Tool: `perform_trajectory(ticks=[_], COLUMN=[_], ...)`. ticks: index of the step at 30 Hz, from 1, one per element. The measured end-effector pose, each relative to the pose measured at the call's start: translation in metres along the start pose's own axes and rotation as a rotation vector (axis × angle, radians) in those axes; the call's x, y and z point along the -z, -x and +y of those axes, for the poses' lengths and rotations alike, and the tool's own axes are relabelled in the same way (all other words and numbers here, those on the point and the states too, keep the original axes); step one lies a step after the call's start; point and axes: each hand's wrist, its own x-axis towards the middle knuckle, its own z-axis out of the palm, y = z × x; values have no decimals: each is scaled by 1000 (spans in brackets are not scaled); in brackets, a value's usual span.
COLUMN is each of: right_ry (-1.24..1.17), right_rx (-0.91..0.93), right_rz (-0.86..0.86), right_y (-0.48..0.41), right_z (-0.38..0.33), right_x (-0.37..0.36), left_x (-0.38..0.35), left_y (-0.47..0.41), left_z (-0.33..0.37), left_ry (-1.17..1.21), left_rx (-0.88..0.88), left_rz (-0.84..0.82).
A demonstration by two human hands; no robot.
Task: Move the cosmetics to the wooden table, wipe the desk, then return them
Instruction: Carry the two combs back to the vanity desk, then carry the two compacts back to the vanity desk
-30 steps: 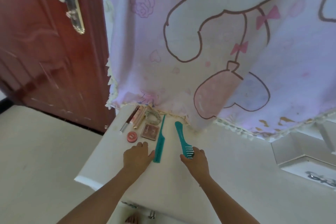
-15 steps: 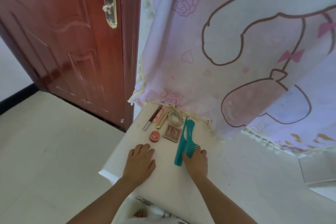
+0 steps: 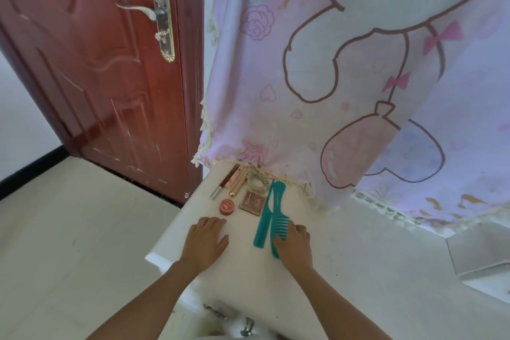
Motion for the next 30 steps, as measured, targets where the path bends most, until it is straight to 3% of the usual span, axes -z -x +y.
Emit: perform_trajectory(ticks=[7, 16, 21, 22, 25, 30], right_ry=[137, 259, 293, 298, 266, 270], right_rx=[250, 596, 740, 782, 883, 1040], right_rz=[49, 103, -17, 27, -92, -131], right_y=[36, 116, 154, 159, 187, 225], right_z=[38, 88, 73, 67, 45, 14], right_x=[19, 28, 22, 20, 16, -12], left_x=[6, -12, 3, 6, 17, 30], left_y=[45, 176, 245, 257, 292, 364], left_z=[46, 103, 98, 93, 80, 62], left_ry=[52, 142, 126, 124, 104, 113], left_rx=[129, 319, 473, 504, 607, 784], left_rz=[176, 329, 382, 404, 486, 623])
